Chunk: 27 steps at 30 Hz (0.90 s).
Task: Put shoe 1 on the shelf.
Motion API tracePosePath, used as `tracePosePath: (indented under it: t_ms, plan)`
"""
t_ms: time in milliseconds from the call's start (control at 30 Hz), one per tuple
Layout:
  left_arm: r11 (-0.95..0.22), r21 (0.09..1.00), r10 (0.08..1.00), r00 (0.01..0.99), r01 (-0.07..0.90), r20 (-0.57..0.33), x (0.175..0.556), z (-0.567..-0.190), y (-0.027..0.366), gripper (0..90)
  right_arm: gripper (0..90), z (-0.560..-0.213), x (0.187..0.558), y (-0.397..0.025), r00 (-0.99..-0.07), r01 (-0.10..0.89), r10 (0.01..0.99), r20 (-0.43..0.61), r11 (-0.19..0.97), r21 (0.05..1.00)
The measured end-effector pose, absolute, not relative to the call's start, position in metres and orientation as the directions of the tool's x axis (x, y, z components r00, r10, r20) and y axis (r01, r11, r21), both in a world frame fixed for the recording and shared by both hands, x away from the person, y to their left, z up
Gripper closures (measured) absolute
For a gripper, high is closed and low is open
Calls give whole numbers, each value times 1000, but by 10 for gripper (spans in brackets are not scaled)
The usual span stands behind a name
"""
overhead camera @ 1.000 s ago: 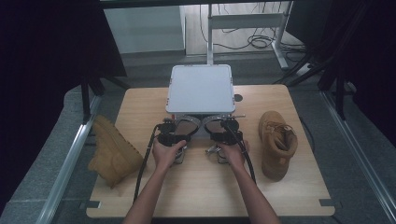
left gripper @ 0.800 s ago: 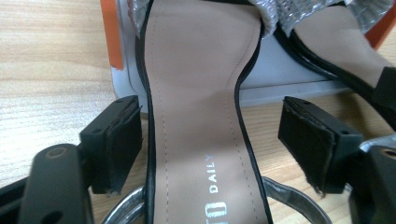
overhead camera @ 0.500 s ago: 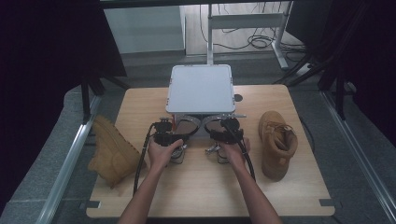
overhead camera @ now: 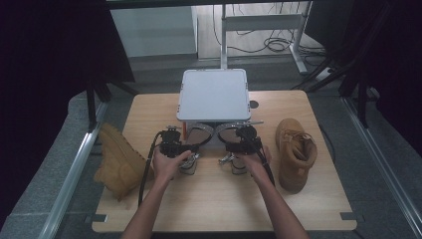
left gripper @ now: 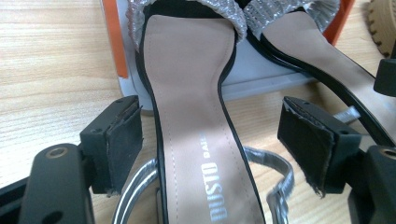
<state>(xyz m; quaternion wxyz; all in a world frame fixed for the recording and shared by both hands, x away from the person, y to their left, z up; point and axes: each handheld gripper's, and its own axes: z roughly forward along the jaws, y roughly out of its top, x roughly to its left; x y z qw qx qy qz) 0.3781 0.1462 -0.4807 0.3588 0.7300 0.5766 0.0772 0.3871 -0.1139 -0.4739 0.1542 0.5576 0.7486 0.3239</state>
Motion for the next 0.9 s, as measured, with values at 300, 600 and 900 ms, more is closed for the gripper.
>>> tracePosePath:
  t_ms: [300, 600, 900]
  plan:
    - [-105, 639, 867, 384, 762, -316, 356, -472, 162, 241, 261, -468, 364, -119, -392, 719, 909, 142, 206, 664]
    - [-130, 656, 842, 432, 744, -323, 335, -468, 177, 257, 260, -464, 342, -125, -449, 702, 880, 155, 240, 671]
    - [-150, 687, 827, 471, 711, -307, 312, -467, 181, 257, 268, -475, 322, -133, -479, 684, 861, 168, 246, 687]
